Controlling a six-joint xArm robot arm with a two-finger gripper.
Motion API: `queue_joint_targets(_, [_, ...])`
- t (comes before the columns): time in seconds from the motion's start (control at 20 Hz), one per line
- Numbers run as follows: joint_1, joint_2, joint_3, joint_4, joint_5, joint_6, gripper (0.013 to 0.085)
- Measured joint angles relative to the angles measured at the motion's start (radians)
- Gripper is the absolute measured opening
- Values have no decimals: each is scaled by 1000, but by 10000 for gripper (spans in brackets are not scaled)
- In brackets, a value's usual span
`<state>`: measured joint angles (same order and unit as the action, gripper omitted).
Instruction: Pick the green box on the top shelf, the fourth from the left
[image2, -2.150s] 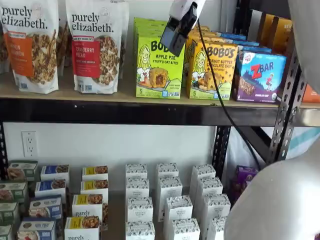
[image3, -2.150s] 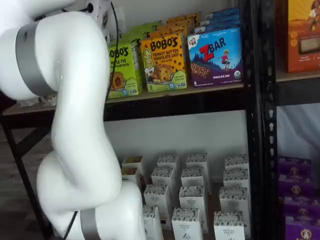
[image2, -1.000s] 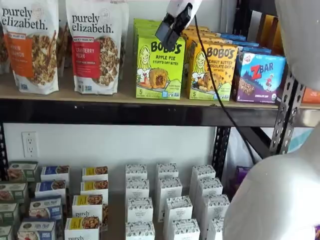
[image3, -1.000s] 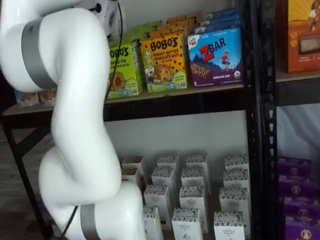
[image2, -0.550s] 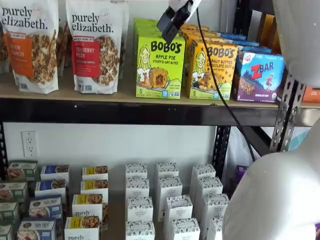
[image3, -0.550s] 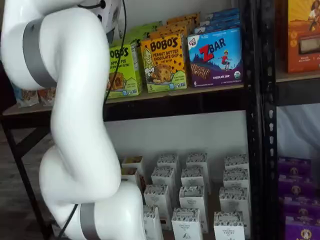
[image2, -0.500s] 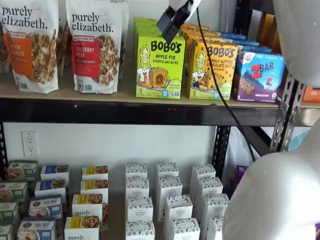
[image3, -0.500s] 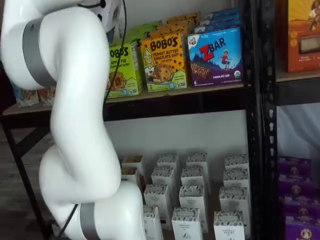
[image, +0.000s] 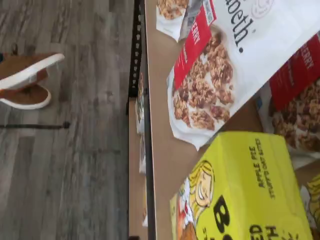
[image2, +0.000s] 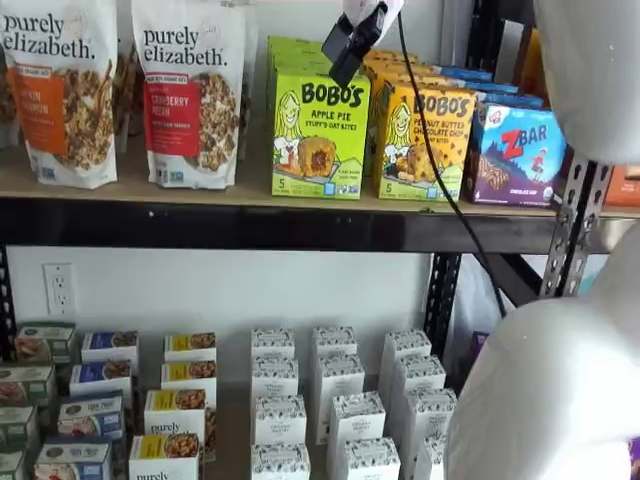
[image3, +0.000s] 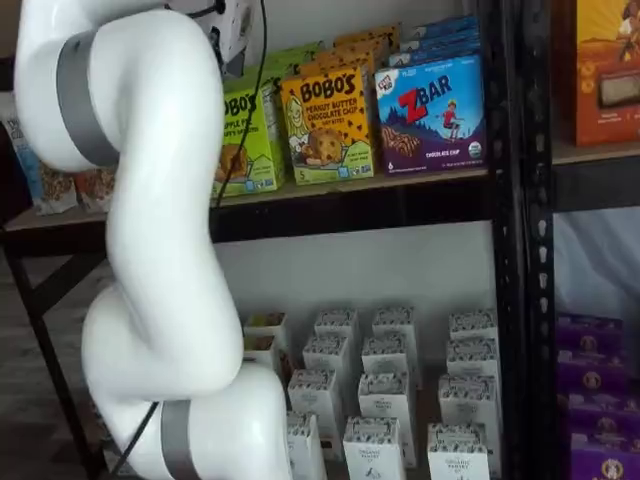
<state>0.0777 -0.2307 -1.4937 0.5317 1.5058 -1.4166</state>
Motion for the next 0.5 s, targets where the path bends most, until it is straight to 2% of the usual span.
queue_joint_targets(0.25, [-5, 29, -19, -33, -14, -13, 850])
queue_joint_targets(0.5, [0, 77, -79, -84, 19, -9, 850])
